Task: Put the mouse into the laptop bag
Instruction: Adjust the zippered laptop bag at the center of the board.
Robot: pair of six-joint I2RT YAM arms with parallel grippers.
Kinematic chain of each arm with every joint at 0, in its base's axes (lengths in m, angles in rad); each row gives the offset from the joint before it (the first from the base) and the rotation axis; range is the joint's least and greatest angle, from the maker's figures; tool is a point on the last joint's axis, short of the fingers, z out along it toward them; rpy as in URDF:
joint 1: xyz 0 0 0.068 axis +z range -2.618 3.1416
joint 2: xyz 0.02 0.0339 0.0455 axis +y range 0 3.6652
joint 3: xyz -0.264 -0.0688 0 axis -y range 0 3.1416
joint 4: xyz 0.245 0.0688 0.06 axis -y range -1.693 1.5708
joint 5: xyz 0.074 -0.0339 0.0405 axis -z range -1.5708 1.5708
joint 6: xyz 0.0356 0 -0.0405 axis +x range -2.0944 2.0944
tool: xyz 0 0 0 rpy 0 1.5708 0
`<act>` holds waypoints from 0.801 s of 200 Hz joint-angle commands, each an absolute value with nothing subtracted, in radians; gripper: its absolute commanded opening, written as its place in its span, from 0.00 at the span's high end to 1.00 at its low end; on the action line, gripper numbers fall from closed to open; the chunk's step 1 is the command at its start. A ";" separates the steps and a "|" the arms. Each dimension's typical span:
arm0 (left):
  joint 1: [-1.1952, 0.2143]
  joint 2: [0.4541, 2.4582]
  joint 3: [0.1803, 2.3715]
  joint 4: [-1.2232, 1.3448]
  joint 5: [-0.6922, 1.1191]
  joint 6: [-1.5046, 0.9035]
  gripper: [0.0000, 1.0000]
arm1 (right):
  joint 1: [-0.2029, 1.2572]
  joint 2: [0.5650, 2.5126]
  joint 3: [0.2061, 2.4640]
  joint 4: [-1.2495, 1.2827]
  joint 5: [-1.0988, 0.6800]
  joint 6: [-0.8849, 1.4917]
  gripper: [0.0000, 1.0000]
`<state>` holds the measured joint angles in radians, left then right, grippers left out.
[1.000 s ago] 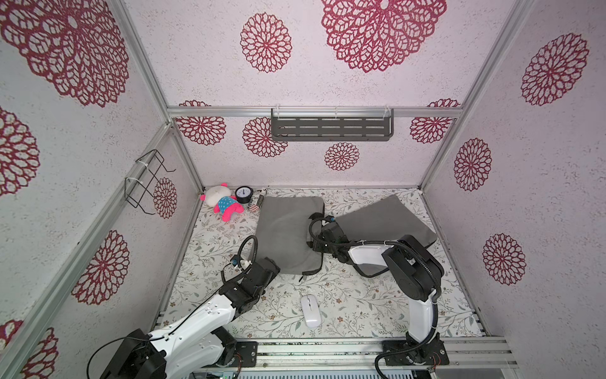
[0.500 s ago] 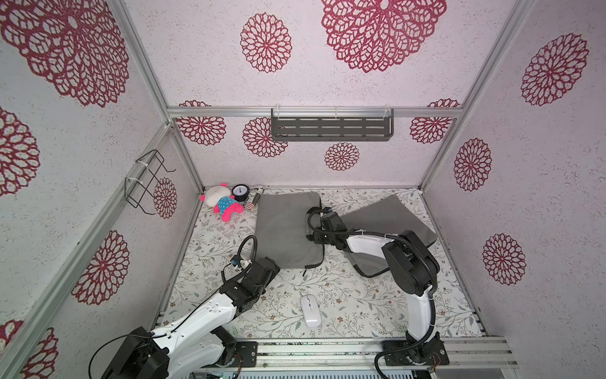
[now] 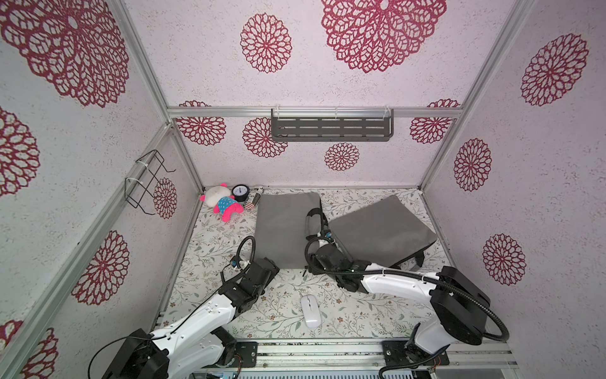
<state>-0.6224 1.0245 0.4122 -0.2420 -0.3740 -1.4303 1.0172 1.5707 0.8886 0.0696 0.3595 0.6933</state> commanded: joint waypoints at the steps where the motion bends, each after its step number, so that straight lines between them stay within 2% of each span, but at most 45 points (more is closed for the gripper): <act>1: -0.614 1.015 0.388 -0.223 -0.371 -1.427 0.02 | 1.072 1.585 0.873 0.105 0.473 0.781 0.32; 48: -0.614 1.008 0.364 -0.225 -0.377 -1.446 0.02 | 1.103 1.764 0.941 0.142 0.460 0.825 0.33; 113: -0.612 1.021 0.367 -0.213 -0.383 -1.453 0.02 | 1.097 1.893 1.005 0.125 0.477 0.850 0.47; 131: -0.612 1.035 0.372 -0.204 -0.382 -1.454 0.02 | 1.091 1.913 1.011 0.123 0.476 0.851 0.55; 160: -0.612 1.061 0.374 -0.181 -0.375 -1.459 0.02 | 1.089 1.928 1.022 0.115 0.473 0.850 0.81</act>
